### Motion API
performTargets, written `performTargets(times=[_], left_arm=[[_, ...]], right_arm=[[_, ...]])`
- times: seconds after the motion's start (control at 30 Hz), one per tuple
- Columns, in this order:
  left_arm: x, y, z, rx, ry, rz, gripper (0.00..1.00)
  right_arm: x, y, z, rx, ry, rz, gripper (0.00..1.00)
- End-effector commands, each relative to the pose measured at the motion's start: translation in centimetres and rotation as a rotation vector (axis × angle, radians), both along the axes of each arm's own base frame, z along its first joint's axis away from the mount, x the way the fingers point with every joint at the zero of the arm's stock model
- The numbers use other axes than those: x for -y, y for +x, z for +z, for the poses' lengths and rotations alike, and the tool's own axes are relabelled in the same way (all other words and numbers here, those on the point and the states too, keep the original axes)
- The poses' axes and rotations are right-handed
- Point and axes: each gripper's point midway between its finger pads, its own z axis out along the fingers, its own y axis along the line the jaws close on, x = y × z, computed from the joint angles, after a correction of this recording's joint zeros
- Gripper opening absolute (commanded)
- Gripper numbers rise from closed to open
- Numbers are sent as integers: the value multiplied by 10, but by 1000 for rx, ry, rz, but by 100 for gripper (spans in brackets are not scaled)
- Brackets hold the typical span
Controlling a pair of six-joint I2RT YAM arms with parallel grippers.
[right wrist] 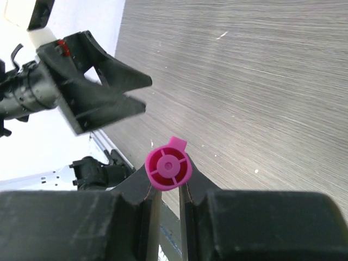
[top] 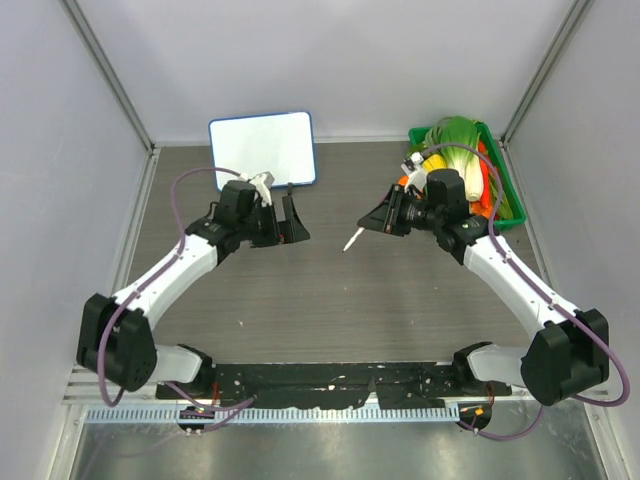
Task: Write a sentence on the whiteboard
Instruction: Move the whiteboard stand to the center of the board.
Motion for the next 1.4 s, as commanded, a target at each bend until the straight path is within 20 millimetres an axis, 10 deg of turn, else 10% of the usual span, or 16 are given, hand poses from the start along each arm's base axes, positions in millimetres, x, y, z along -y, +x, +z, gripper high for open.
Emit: performTargets(times=[0.0, 0.37, 0.73, 1.37], left_arm=[[-41, 50, -25, -16, 182, 199, 100], [-112, 127, -72, -116, 612, 334, 100], [-159, 175, -110, -200, 684, 401, 99], [-185, 234, -148, -187, 721, 410, 72]], right_arm=[[13, 6, 0, 44, -41, -37, 1], [18, 12, -26, -1, -95, -38, 1], [19, 13, -39, -21, -109, -32, 1], [23, 19, -56, -44, -122, -44, 1]])
